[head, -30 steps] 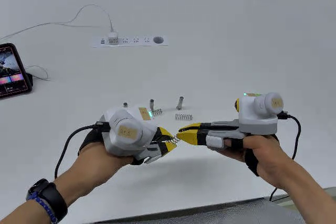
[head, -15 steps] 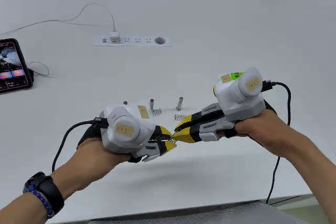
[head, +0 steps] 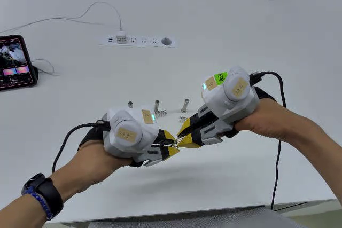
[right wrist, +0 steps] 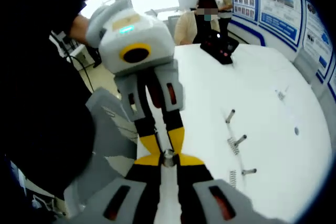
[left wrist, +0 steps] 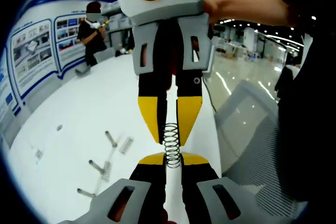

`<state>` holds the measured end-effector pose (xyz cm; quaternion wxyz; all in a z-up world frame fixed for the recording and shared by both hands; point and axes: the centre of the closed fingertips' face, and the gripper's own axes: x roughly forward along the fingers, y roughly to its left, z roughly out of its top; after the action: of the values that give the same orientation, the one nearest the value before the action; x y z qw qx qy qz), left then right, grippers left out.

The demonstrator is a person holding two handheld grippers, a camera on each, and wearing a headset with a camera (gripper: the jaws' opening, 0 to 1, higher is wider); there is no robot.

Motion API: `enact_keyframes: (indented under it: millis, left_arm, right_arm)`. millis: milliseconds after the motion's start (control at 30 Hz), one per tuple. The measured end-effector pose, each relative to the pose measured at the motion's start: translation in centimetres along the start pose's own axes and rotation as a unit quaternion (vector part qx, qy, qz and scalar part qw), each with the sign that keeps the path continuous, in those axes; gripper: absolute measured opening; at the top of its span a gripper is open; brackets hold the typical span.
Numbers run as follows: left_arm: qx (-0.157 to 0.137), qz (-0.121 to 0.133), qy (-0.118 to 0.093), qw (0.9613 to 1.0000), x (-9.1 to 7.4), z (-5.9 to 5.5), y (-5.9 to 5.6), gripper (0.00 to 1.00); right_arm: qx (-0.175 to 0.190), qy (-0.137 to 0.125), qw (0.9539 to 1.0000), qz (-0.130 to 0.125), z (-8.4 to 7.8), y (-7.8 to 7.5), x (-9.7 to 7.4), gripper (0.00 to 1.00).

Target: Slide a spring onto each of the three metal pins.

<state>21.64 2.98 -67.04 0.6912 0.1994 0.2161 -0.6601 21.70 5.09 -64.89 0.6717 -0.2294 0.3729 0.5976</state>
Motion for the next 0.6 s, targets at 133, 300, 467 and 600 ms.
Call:
enact_keyframes:
  millis: [133,300,467,600]
  left_arm:
    - [0.002,0.0,0.001,1.0,-0.2,-0.1,0.0,0.09]
    - [0.002,-0.002,0.001,1.0,-0.4,-0.3,-0.2,0.09]
    - [-0.002,-0.003,-0.002,1.0,-0.6,-0.3,-0.3,0.09]
    - [-0.001,-0.003,-0.003,1.0,-0.7,-0.4,-0.3,0.09]
  right_arm:
    - [-0.008,0.006,0.9999,0.006,0.0,0.1,0.4,0.12]
    - [-0.013,0.01,0.9998,0.014,0.0,0.4,0.9,0.12]
    - [-0.021,0.018,0.9994,0.021,-0.2,0.5,1.4,0.12]
    - [-0.023,0.022,0.9992,0.025,-0.2,0.6,1.6,0.12]
